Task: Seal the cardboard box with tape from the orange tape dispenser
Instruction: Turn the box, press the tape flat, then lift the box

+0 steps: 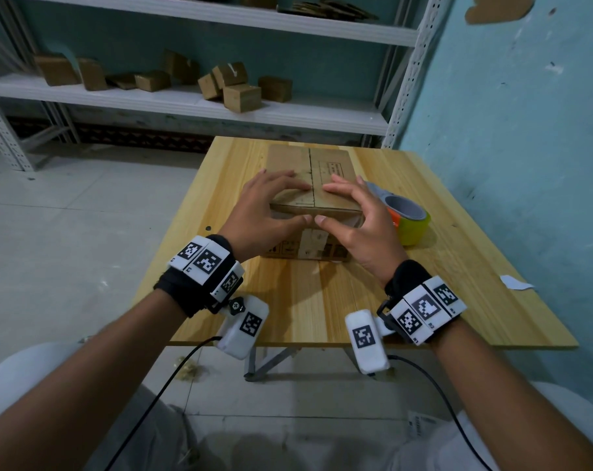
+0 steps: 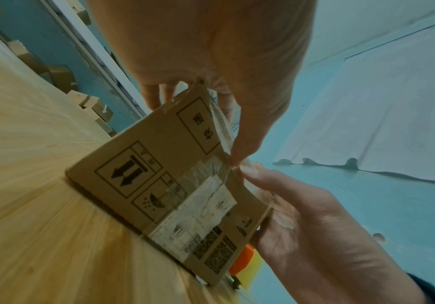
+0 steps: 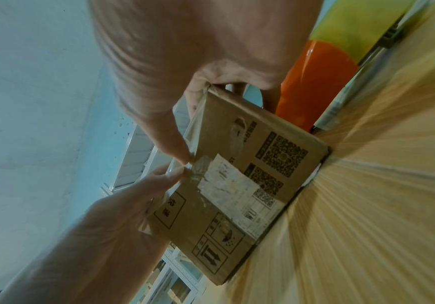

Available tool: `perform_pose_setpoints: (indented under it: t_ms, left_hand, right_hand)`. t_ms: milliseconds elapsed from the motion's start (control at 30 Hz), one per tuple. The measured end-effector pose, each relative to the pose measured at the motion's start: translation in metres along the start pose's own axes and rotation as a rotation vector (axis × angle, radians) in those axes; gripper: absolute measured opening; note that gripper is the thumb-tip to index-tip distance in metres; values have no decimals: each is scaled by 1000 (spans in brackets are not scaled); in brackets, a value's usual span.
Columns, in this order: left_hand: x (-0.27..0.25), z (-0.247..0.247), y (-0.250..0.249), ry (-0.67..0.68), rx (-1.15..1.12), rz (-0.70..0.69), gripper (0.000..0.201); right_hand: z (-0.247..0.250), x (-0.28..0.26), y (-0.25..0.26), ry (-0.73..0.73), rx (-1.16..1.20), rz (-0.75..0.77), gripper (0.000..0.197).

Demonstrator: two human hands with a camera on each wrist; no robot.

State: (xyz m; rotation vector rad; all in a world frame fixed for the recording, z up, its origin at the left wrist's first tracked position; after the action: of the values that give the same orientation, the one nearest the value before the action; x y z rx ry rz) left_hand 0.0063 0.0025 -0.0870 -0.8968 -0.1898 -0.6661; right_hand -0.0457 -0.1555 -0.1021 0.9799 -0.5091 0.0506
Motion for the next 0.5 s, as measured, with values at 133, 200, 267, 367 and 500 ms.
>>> perform_pose_setpoints:
  t_ms: [133,200,267,367,500]
  left_hand:
    - [0,0,0,-3,-7,-6,49]
    - [0,0,1,-1,-5,-5,49]
    - [0,-1,1,-2,2,-14,49]
    - [0,-1,0,-8,-2,-20,50]
    - [0,-1,2,-7,-8,-19,52]
  right_hand:
    - [0,0,0,-2,-4,5,45]
    - [0,0,-1,-4,-3,5,45]
    - [0,0,-1,-5,-5,7,46]
    - [0,0,-1,-4,-9,11,46]
    - [-1,-1,0,0,-21,11,47]
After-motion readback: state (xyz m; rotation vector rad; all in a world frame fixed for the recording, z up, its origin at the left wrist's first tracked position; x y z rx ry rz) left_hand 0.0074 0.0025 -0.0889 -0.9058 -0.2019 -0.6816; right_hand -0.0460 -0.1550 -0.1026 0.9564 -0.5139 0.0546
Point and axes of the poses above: each hand's wrist, its own x-axis towards the middle knuckle, its own z-axis out of the back of the hand, y = z × x, the point moved 9 cm from there along x, towards the middle knuckle, and after that the axes turned 1 degree about -y, right-handed, at the moved point
